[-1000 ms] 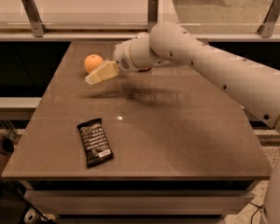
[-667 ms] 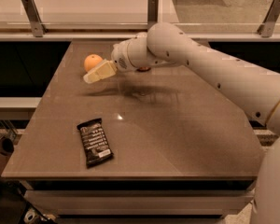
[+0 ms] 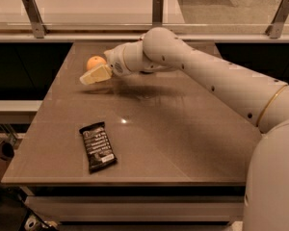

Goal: Pick orange

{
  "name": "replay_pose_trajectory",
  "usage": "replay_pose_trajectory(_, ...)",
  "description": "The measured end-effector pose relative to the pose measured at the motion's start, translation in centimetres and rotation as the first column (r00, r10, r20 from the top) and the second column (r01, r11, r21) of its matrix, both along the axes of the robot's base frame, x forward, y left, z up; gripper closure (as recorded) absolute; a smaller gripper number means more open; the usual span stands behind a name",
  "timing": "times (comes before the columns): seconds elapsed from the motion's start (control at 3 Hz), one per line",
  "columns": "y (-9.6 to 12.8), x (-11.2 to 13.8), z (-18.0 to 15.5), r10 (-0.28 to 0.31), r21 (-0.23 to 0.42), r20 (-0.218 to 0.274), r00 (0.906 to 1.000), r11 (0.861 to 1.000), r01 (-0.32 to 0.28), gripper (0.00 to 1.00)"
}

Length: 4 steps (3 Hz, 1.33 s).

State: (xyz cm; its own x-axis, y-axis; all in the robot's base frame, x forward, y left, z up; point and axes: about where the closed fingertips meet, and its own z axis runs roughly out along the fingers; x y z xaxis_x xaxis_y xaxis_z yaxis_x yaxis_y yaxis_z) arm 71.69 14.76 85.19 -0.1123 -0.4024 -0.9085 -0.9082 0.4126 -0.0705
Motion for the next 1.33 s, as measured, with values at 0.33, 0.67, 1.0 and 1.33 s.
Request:
replay_pose_trajectory(0.33,1.02,0.51,-1.55,0.011,0.013,-0.016,0.9998,1.0,-0.011,0.41)
replay_pose_trajectory(0.67,1.22,0.41,-1.64,0.014,0.013,-0.018,0.9997,1.0,-0.014,0.64)
replay_pose_trajectory(1.0,1.45,0.34,-1.75,0.018,0.013,-0.02,0.9996,1.0,-0.018,0.87)
replay_pose_trajectory(1.33,1.66,0.26,-1.84,0.021,0.013,-0.021,0.9996,1.0,-0.021,1.0)
